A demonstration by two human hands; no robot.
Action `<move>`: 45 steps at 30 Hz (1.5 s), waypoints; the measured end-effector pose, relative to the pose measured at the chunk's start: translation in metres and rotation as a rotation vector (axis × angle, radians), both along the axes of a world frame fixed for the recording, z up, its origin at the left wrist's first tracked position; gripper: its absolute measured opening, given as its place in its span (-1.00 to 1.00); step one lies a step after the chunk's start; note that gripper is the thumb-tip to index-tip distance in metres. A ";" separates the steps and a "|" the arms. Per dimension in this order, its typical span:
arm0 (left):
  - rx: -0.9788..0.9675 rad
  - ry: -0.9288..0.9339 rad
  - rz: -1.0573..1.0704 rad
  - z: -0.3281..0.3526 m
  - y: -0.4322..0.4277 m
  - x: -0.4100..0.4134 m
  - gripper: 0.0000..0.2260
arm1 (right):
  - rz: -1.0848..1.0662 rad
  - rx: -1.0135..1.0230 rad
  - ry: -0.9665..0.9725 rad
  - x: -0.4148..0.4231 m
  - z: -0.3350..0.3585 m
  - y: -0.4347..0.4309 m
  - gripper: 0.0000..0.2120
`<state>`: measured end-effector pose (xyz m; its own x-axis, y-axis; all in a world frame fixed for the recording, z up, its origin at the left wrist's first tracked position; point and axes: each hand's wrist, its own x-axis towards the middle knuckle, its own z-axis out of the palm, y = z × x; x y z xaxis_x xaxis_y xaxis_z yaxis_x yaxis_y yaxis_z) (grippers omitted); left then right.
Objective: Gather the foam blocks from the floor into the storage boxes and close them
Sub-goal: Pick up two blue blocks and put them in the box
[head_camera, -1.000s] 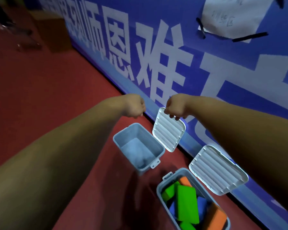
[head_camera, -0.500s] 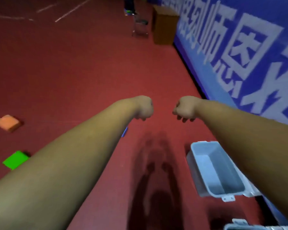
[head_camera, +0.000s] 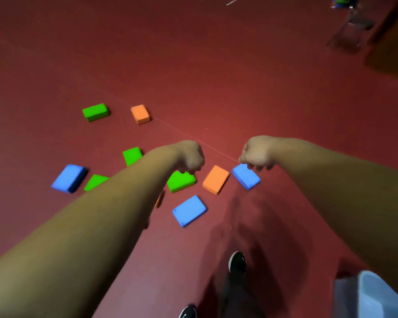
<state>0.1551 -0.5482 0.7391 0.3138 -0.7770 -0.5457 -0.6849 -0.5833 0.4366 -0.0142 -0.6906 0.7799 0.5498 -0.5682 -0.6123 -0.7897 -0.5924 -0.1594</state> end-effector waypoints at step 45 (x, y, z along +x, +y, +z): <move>0.437 0.426 0.576 -0.346 0.121 0.252 -0.71 | 0.283 0.414 0.361 0.370 -0.378 0.032 -0.68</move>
